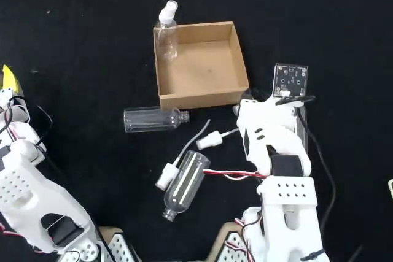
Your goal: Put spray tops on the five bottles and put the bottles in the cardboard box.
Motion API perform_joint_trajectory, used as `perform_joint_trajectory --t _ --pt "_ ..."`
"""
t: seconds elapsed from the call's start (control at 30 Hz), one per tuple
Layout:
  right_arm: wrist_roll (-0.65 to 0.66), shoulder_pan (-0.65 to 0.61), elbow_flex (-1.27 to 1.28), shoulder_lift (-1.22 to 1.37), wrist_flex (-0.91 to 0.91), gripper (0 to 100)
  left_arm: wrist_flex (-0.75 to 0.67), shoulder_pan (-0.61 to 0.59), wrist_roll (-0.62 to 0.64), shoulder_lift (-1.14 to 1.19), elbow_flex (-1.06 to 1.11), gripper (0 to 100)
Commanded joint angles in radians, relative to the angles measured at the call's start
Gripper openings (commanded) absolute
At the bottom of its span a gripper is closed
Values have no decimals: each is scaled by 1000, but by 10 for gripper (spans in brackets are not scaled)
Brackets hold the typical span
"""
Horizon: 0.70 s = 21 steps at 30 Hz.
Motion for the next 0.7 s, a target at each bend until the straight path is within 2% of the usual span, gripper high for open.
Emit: perform_joint_trajectory --t 0.0,0.4,0.5,0.6,0.67 --pt "2 -12 -12 -21 0 29 8 -1 9 -64 -18 285" --pt "2 -12 -12 -21 0 29 9 1 11 -64 -16 279" --pt "2 -12 -12 -21 0 29 8 1 12 -71 -16 184" --pt "2 -12 -12 -21 0 29 6 1 6 -74 -18 31" --pt "2 -12 -12 -21 -3 29 6 1 6 -74 -19 50"
